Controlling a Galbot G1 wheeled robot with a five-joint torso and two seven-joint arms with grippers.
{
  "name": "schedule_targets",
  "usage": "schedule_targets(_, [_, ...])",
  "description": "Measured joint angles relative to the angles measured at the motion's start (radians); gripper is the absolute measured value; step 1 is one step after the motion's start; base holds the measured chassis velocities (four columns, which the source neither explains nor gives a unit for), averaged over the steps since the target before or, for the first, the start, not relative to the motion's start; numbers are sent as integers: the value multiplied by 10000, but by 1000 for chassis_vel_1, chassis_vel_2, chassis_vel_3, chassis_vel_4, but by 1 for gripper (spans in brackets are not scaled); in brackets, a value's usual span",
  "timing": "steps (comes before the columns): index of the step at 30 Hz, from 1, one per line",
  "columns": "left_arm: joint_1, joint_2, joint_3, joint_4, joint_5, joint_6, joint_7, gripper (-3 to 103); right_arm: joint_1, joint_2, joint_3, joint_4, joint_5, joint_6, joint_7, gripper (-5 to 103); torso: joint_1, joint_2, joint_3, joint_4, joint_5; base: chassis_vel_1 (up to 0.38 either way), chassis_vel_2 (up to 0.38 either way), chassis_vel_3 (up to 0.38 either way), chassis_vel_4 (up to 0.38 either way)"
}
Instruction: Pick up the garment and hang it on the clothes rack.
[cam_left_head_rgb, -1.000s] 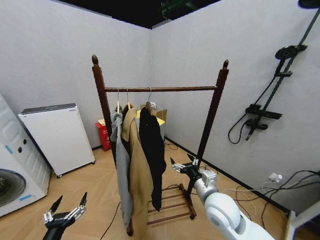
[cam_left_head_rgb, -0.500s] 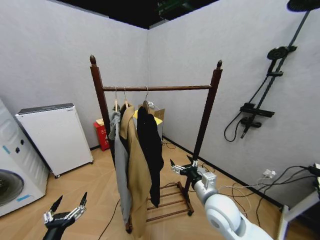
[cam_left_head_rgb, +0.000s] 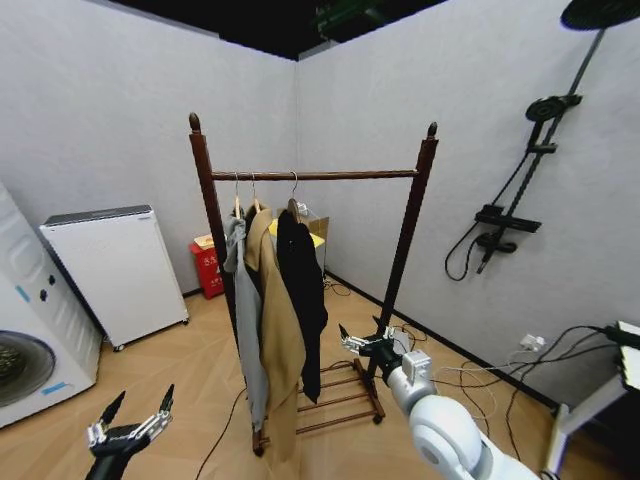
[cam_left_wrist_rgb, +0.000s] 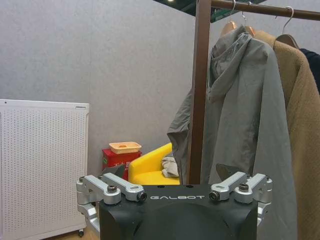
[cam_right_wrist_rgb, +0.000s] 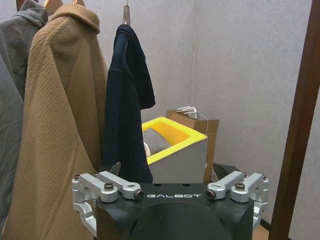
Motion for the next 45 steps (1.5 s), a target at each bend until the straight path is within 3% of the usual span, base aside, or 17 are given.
schedule_targets(45, [0,0,0,0,0,0,1,100,-395,127,68,40,-236,160,-233,100,3,0,1,0,2,-6,-180,-175,-7])
